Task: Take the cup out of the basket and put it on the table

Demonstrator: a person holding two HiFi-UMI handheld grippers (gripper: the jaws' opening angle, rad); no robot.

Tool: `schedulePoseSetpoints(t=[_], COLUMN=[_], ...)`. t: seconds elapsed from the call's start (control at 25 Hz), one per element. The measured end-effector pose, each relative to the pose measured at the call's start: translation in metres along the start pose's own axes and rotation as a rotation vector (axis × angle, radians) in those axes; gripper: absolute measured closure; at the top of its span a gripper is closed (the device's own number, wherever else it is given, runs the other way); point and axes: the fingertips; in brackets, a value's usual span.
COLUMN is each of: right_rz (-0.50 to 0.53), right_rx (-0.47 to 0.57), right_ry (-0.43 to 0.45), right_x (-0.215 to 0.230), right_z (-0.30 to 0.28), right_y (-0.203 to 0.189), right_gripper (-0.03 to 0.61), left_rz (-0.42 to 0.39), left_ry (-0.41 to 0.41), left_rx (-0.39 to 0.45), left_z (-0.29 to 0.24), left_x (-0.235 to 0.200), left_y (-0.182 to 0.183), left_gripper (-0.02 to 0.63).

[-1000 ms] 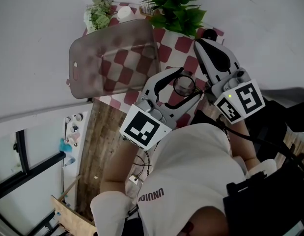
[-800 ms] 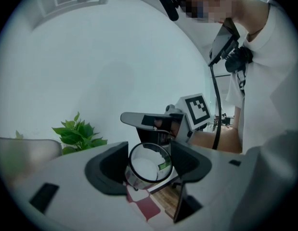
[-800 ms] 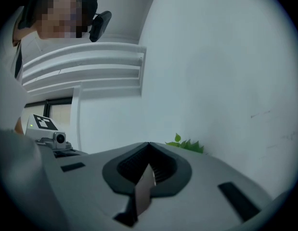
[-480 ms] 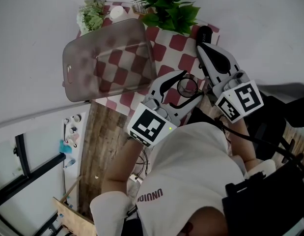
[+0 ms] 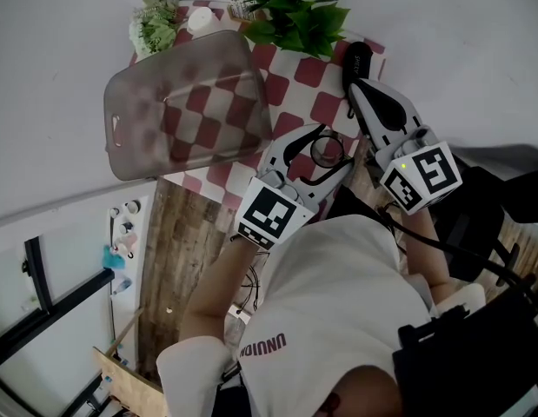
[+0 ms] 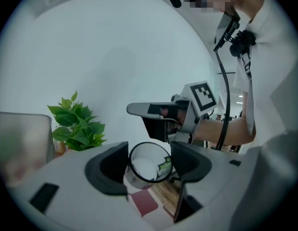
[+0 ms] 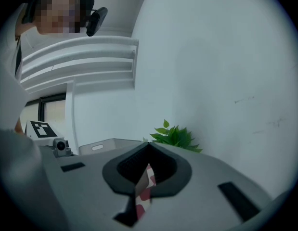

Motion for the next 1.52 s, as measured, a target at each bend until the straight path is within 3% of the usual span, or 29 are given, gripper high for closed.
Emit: schedulePoseSetpoints(t=[1.52], right_rz=[0.005], right_rx=[-0.064], right_ry=[0.012], right_x=[-0.001], right_z=[-0.009], right_y=[-0.015], right_gripper=[0.561], left_rz=[0.088], left_ry=[0.105], left_rx=[-0.242], left_z=[-0.018], left_x=[-0.023], left_y=[-0.135], left_gripper=[0.325])
Point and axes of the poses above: the fingertips, and each gripper's own axes: z backward along the fingers, x to its right, y out of its top, and after that the axes turned 1 degree about -z, right-handed
